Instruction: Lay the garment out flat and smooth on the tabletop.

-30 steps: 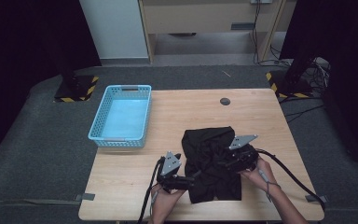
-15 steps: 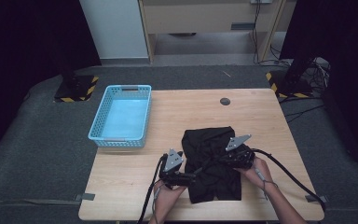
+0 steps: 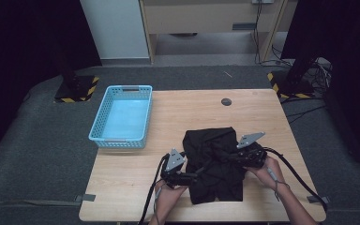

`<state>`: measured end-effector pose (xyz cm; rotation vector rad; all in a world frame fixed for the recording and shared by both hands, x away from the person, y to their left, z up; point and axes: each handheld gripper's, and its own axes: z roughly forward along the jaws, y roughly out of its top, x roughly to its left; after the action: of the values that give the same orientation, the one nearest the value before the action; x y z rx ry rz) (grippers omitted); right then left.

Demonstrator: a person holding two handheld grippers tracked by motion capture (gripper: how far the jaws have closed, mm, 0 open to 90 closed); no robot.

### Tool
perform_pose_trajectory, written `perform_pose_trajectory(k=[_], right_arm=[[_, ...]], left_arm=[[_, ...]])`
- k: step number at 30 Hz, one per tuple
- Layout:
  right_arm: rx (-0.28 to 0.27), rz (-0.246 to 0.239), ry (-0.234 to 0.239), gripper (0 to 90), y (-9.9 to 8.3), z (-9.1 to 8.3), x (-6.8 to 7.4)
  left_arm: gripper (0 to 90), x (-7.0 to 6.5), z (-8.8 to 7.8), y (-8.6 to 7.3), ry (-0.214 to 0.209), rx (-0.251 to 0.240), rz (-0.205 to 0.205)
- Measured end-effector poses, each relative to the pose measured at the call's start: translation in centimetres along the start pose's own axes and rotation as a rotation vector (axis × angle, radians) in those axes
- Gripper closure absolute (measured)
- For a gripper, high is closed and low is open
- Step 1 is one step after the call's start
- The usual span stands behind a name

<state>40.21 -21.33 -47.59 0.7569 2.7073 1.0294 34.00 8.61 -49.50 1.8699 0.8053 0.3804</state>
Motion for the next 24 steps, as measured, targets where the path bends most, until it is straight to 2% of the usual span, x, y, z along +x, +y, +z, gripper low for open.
perform_pose_trajectory(k=[3,4,6,7,12,13,14,17,18,19,23,24], right_arm=[[-0.013,0.016,-0.018,85.2,-0.5,-1.6,-0.5],[-0.017,0.025,-0.031,85.2,-1.1,-2.7,-0.8],[-0.018,0.038,-0.049,85.1,-1.9,-3.7,-1.2],[-0.018,0.038,-0.049,85.1,-1.9,-3.7,-1.2],[-0.018,0.103,-0.095,85.1,-4.8,-6.2,-2.4],[-0.015,0.134,-0.108,85.0,-6.1,-6.9,-2.8],[-0.015,0.134,-0.108,85.0,-6.1,-6.9,-2.8],[-0.005,0.166,-0.130,85.0,-7.7,-7.8,-3.2],[0.011,0.183,-0.143,85.0,-8.8,-8.2,-3.4],[0.011,0.183,-0.143,85.0,-8.8,-8.2,-3.4],[0.054,0.220,-0.165,84.9,-11.2,-8.2,-3.8],[0.054,0.220,-0.165,84.9,-11.2,-8.2,-3.8]], left_arm=[[9.6,0.0,0.4,0.0,-0.007,0.000,-0.004],[9.6,0.0,0.5,0.0,-0.008,0.000,-0.003],[9.5,0.0,0.8,0.1,-0.010,0.001,-0.004],[9.5,0.0,0.9,0.2,-0.012,0.006,-0.004],[9.4,-0.2,1.5,0.5,-0.016,0.014,0.005],[9.0,-0.3,1.8,0.6,-0.015,0.017,0.006],[9.0,-0.3,1.8,0.6,-0.015,0.017,0.006],[9.0,-0.4,2.1,0.6,-0.016,0.027,0.015],[9.0,-0.5,2.2,0.6,-0.016,0.029,0.017],[9.0,-0.5,2.4,0.6,-0.015,0.035,0.020],[9.0,-0.5,2.8,0.3,-0.009,0.064,0.029],[9.0,-0.5,2.8,0.3,-0.009,0.064,0.029]])
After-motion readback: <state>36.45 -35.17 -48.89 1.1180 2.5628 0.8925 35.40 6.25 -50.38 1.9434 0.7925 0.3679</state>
